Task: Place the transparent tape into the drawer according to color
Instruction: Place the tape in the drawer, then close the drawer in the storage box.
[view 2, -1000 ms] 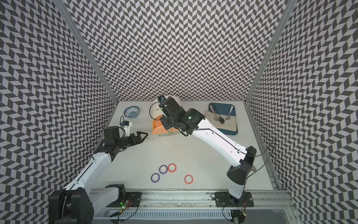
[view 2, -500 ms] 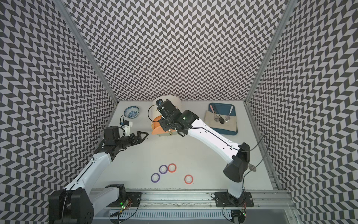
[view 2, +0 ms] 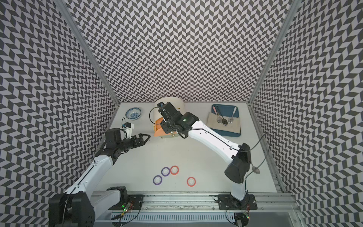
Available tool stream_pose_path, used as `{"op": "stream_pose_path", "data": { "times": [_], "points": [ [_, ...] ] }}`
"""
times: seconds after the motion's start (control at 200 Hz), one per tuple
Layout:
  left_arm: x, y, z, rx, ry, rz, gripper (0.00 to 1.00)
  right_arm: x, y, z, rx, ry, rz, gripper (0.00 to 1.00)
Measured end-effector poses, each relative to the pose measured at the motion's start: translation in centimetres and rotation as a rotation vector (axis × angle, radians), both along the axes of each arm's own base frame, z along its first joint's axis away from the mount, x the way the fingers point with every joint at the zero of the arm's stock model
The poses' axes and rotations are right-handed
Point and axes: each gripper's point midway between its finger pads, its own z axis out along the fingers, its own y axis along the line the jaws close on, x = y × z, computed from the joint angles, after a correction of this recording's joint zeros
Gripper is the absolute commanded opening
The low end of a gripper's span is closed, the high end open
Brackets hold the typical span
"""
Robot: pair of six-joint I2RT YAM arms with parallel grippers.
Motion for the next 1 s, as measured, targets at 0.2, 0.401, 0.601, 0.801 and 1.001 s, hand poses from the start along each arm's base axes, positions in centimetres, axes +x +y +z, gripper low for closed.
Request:
{"op": "stream_pose_path", "data": {
  "times": [0.2,0.401,0.601,0.801,1.001],
  "points": [
    [0.0,0.1,0.3,-0.002,-0.009,0.006,1.00,0.2,0.1,0.7,0.010,-0.013,-0.002,0.52],
    [0.2,0.2,1.3,-0.013,-0.040,0.019,1.00,0.0,0.2,1.6,0.044,-0.016,0.002,0.67],
    [1.6,0.4,4.1,-0.027,-0.090,0.028,1.00,-3.0,-1.2,3.8,0.172,0.008,0.032,0.86],
    [4.3,0.2,8.8,-0.051,-0.179,0.016,1.00,-6.4,-3.4,4.5,0.300,0.042,0.041,0.97],
    [6.9,-1.1,11.1,-0.051,-0.202,-0.018,1.00,-7.5,-3.9,0.4,0.336,0.116,0.015,1.00]
  ]
}}
